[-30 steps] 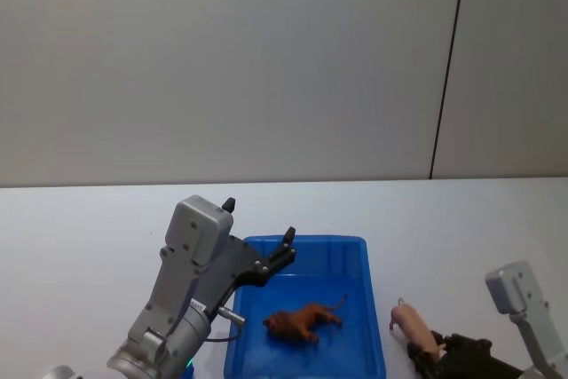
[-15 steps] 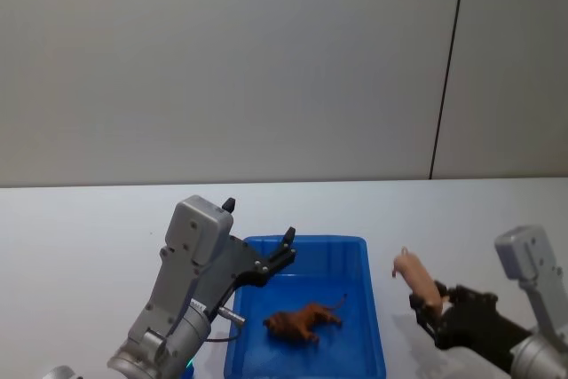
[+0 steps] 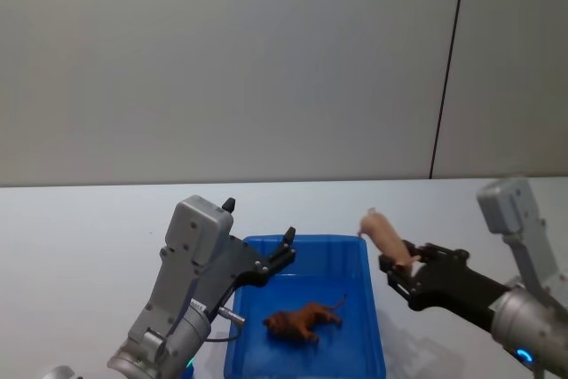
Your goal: Pick up the two dolls from the table and place them into the box.
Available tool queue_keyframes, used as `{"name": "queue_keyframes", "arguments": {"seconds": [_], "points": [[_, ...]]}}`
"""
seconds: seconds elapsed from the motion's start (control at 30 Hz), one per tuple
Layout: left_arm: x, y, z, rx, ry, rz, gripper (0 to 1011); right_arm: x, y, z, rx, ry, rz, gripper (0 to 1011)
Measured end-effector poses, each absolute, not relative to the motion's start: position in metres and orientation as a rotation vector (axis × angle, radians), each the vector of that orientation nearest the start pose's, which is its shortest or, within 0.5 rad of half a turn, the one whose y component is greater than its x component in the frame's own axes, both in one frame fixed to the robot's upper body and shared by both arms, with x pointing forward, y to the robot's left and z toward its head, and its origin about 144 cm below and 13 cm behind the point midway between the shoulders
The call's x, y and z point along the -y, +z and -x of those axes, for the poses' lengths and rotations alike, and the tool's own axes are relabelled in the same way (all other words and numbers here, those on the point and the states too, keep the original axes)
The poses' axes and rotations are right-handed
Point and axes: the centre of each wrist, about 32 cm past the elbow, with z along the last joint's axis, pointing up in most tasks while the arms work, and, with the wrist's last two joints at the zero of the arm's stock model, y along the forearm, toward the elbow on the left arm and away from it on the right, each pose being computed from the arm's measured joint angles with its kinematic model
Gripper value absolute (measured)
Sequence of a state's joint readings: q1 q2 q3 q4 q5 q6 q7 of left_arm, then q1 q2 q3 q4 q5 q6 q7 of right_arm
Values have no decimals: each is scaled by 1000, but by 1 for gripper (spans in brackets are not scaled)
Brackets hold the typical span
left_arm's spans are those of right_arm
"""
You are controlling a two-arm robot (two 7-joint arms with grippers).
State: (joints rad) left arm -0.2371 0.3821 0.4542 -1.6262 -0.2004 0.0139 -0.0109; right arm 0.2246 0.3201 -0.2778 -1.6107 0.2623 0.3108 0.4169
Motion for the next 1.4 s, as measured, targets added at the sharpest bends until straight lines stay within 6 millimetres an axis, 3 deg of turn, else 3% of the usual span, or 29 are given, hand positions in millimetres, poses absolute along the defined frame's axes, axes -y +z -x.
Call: {"name": "queue_keyframes", "arguments": {"seconds": [0.33,0.43,0.5,0.63,0.77,1.0,1.4], "points": [[-198,1204,-492,268,1124,-61,1003,211,1220,-531,-81,-799,205,383],[-198,1204,-492,268,1124,-61,1003,204,1218,-537,-87,-779,218,491],[-198,1204,-492,268,1124,-61,1003,201,1216,-540,-88,-769,226,511],[-198,1204,-492,267,1124,-61,1003,196,1214,-544,-80,-757,234,693],[-198,1204,-492,268,1124,-61,1003,194,1212,-546,-68,-753,234,800],[-198,1204,-492,268,1124,-61,1003,204,1208,-541,-33,-767,229,988],[-198,1204,-492,268,1124,-61,1003,242,1201,-519,28,-806,188,1001]]}}
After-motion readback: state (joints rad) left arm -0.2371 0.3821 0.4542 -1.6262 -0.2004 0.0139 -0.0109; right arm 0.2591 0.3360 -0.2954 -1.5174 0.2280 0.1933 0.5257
